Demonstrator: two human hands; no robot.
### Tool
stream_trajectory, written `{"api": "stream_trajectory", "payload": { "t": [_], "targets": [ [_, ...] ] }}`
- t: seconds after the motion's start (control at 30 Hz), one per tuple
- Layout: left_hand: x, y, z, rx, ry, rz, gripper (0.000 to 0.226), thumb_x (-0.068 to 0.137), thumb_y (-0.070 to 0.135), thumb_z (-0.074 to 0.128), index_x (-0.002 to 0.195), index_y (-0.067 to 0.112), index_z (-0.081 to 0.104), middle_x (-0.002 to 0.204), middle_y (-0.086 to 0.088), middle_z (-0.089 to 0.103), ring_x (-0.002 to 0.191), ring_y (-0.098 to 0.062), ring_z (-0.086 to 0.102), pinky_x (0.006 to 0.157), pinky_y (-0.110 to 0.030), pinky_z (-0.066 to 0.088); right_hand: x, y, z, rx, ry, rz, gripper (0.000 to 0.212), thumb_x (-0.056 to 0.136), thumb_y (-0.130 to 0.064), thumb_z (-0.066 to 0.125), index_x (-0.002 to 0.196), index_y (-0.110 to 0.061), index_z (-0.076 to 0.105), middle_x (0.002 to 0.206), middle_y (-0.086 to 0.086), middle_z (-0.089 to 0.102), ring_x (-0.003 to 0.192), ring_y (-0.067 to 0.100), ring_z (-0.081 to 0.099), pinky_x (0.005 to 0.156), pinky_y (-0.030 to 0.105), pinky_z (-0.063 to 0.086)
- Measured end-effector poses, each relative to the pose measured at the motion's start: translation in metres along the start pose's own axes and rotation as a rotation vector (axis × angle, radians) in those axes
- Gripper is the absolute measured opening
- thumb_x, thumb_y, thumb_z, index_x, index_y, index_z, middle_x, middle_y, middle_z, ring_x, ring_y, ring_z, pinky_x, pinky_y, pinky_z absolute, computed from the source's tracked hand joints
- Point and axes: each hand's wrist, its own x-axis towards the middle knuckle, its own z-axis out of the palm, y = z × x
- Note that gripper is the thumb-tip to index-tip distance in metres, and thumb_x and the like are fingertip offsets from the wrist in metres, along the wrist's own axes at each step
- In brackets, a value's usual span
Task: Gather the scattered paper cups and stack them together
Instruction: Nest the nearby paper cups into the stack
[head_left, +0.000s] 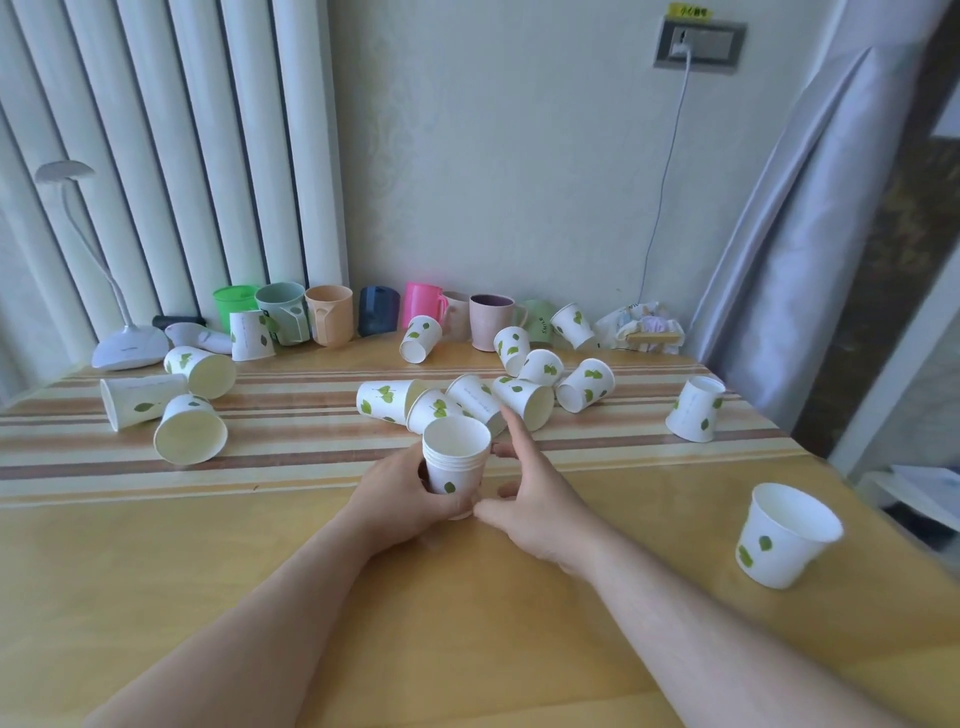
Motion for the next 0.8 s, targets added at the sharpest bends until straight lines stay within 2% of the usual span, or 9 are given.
{"api": "stream_trajectory", "payload": {
  "t": [0.1, 0.2, 0.3, 0.4, 0.5, 0.57, 0.63, 0.7, 0.8],
  "targets": [
    [-0.002, 0.0, -0.012, -0.037, -0.073, -0.03, 0.043, 0.077, 0.056, 0.088, 0.11, 0.037, 0.067, 0.102, 0.02, 0.074, 0.099, -0.002, 0.066, 0.082, -0.028, 0.051, 0.001, 0.006, -0.006, -0.008, 0.046, 0.048, 0.093, 0.088, -0.011, 0.061, 0.161, -0.056, 0.026, 0.146, -0.016, 0.046, 0.101, 0.01, 0.065, 0.072, 0.027, 0.057],
    [-0.008, -0.012, -0.028, -0.019, -0.01, -0.094, 0.037, 0.079, 0.053, 0.088, 0.102, 0.034, 0.066, 0.097, 0.015, 0.074, 0.093, -0.002, 0.064, 0.075, -0.027, 0.049, 0.016, 0.004, -0.004, -0.111, 0.121, 0.036, 0.074, 0.09, -0.008, 0.059, 0.155, -0.041, 0.046, 0.146, -0.008, 0.048, 0.114, 0.014, 0.061, 0.078, 0.026, 0.054],
    [-0.017, -0.028, -0.038, 0.001, 0.063, -0.142, 0.037, 0.078, 0.056, 0.086, 0.099, 0.034, 0.066, 0.095, 0.014, 0.074, 0.093, -0.003, 0.066, 0.077, -0.03, 0.052, 0.041, -0.008, 0.006, -0.285, 0.142, 0.01, 0.068, 0.092, -0.017, 0.061, 0.157, -0.033, 0.045, 0.146, 0.0, 0.042, 0.125, 0.021, 0.055, 0.097, 0.037, 0.055],
    [-0.019, -0.032, -0.036, 0.006, 0.103, -0.132, 0.035, 0.077, 0.057, 0.086, 0.094, 0.036, 0.064, 0.091, 0.015, 0.074, 0.091, -0.002, 0.066, 0.08, -0.031, 0.055, 0.071, -0.025, 0.022, -0.508, 0.194, -0.001, 0.063, 0.096, -0.038, 0.064, 0.155, -0.034, 0.041, 0.143, 0.008, 0.036, 0.132, 0.034, 0.048, 0.098, 0.044, 0.054],
    [-0.02, -0.032, -0.034, 0.011, 0.128, -0.107, 0.035, 0.077, 0.055, 0.085, 0.094, 0.033, 0.064, 0.087, 0.013, 0.074, 0.088, 0.0, 0.067, 0.073, -0.026, 0.052, 0.091, -0.04, 0.039, -0.745, 0.236, 0.01, 0.063, 0.1, -0.052, 0.059, 0.155, -0.032, 0.036, 0.147, 0.01, 0.031, 0.132, 0.037, 0.04, 0.096, 0.048, 0.048],
    [-0.021, -0.033, -0.034, 0.023, 0.139, -0.094, 0.034, 0.076, 0.056, 0.085, 0.094, 0.035, 0.064, 0.087, 0.014, 0.074, 0.087, 0.002, 0.066, 0.07, -0.023, 0.049, 0.097, -0.046, 0.045, -0.854, 0.229, 0.006, 0.06, 0.101, -0.051, 0.055, 0.153, -0.028, 0.039, 0.15, 0.01, 0.031, 0.132, 0.037, 0.039, 0.099, 0.048, 0.045],
    [-0.021, -0.034, -0.035, 0.025, 0.146, -0.088, 0.035, 0.076, 0.056, 0.084, 0.095, 0.035, 0.065, 0.088, 0.015, 0.074, 0.088, 0.003, 0.066, 0.072, -0.023, 0.05, 0.1, -0.047, 0.047, -0.929, 0.229, -0.023, 0.048, 0.101, -0.045, 0.056, 0.143, -0.023, 0.05, 0.147, 0.008, 0.035, 0.132, 0.035, 0.039, 0.101, 0.047, 0.04],
    [-0.019, -0.033, -0.035, 0.026, 0.153, -0.088, 0.035, 0.075, 0.055, 0.084, 0.096, 0.034, 0.066, 0.088, 0.014, 0.075, 0.089, 0.001, 0.067, 0.074, -0.025, 0.053, 0.101, -0.046, 0.047, -0.99, 0.244, -0.122, 0.037, 0.098, -0.034, 0.06, 0.132, -0.02, 0.056, 0.14, 0.006, 0.043, 0.129, 0.034, 0.041, 0.096, 0.046, 0.038],
    [-0.018, -0.033, -0.034, 0.029, 0.159, -0.082, 0.034, 0.076, 0.052, 0.085, 0.097, 0.032, 0.066, 0.088, 0.014, 0.075, 0.088, 0.0, 0.067, 0.077, -0.027, 0.055, 0.098, -0.049, 0.048, -0.964, 0.193, -0.198, 0.034, 0.093, -0.024, 0.056, 0.126, -0.017, 0.051, 0.131, 0.005, 0.06, 0.126, 0.035, 0.044, 0.086, 0.045, 0.032]
  ]
}}
